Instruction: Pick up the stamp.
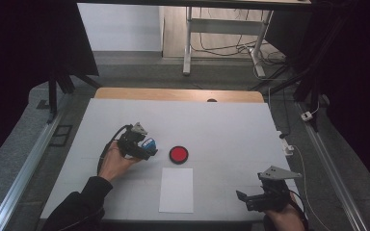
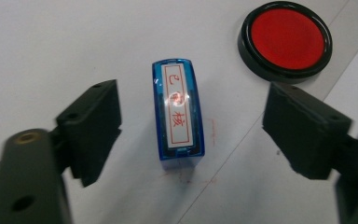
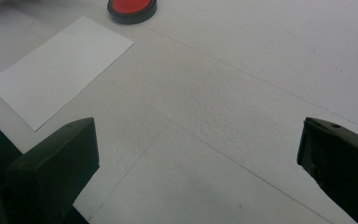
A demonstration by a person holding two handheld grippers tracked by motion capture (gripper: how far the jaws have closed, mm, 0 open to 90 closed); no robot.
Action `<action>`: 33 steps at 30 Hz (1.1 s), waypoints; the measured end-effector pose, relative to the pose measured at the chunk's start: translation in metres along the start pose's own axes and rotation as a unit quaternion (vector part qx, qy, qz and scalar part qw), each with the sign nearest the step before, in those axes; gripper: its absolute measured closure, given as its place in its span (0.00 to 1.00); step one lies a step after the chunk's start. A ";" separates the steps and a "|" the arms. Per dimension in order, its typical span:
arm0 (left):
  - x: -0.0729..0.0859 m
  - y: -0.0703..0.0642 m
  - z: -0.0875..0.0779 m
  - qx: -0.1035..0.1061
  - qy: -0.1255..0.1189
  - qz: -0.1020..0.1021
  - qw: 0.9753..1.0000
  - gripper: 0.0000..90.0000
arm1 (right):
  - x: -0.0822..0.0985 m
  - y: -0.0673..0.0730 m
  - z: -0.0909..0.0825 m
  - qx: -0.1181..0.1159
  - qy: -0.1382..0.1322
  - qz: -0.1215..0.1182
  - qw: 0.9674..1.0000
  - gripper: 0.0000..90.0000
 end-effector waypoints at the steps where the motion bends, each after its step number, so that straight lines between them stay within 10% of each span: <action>1: 0.000 0.000 0.000 0.002 0.002 0.003 1.000 0.33 | 0.000 0.000 0.000 0.000 -0.001 0.000 1.000 0.00; 17: -0.001 0.007 0.001 -0.011 0.016 -0.007 1.000 0.76 | 0.000 0.000 0.000 -0.002 0.000 -0.001 1.000 0.00; 33: -0.007 0.001 -0.011 0.000 0.004 -0.007 1.000 0.78 | 0.000 0.001 0.000 -0.001 0.000 -0.004 1.000 0.00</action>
Point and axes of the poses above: each handheld gripper's, and its own axes: z roughly forward along the jaws, x roughly out of its underside, y roughly to its left, the point moved 10 cm from there along z, roughly forward along the jaws, and after that the axes turned 2 degrees about -z, right-handed, at the moved point
